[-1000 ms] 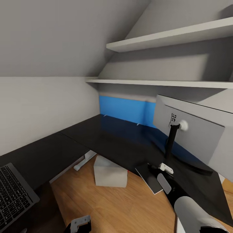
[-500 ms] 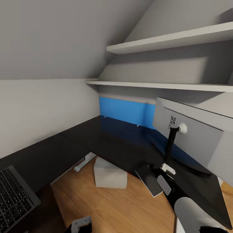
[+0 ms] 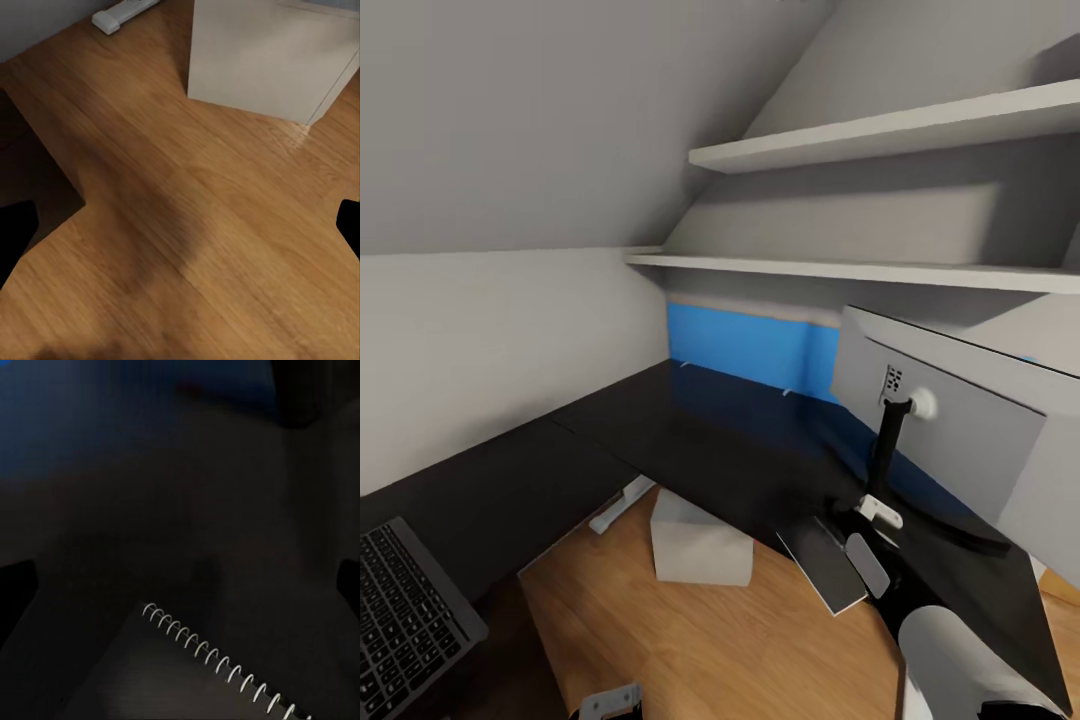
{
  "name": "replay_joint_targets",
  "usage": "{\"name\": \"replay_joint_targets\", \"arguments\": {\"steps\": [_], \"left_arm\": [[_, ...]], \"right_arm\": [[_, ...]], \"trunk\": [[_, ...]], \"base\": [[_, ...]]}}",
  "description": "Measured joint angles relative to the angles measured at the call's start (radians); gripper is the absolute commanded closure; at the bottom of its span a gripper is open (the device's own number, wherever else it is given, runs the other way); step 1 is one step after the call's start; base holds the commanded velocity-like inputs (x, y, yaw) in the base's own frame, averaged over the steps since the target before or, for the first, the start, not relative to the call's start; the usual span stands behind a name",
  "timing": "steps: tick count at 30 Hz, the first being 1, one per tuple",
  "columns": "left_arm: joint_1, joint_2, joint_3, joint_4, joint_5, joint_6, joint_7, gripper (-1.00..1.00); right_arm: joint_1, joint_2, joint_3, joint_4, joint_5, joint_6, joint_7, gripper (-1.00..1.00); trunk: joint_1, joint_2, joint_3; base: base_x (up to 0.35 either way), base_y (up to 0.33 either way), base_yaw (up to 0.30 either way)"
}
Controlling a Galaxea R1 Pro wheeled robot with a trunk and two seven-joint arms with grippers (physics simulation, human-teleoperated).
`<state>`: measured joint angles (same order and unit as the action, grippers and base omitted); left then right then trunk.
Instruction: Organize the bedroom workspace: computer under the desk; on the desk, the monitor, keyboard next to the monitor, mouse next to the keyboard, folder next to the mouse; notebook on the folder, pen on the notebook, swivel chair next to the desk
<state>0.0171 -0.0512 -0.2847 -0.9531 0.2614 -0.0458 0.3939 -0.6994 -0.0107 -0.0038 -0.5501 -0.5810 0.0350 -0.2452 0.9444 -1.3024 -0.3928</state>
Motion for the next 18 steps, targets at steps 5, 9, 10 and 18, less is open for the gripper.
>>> {"name": "replay_joint_targets", "arguments": {"steps": [5,9,10,18], "left_arm": [[0.000,0.000,0.001,0.000,0.001,-0.001,0.000,-1.00],[0.000,0.000,0.001,-0.002,0.001,-0.003,0.000,-1.00],[0.000,0.000,0.002,-0.002,0.001,-0.007,0.000,-1.00],[0.000,0.000,0.002,-0.002,0.001,-0.050,0.001,-1.00]], "right_arm": [[0.009,0.001,0.000,-0.128,0.002,0.007,-0.003,-1.00],[0.057,0.003,0.003,-0.262,0.001,0.047,-0.026,-1.00],[0.084,0.004,0.004,-0.306,0.000,0.074,-0.042,-1.00],[0.166,0.008,0.013,-0.486,-0.003,0.179,-0.077,-1.00]], "trunk": [[0.000,0.000,0.000],[0.000,0.000,0.000],[0.000,0.000,0.000],[0.000,0.000,0.000]], "base": [[0.000,0.000,0.000],[0.000,0.000,0.000],[0.000,0.000,0.000],[0.000,0.000,0.000]]}}
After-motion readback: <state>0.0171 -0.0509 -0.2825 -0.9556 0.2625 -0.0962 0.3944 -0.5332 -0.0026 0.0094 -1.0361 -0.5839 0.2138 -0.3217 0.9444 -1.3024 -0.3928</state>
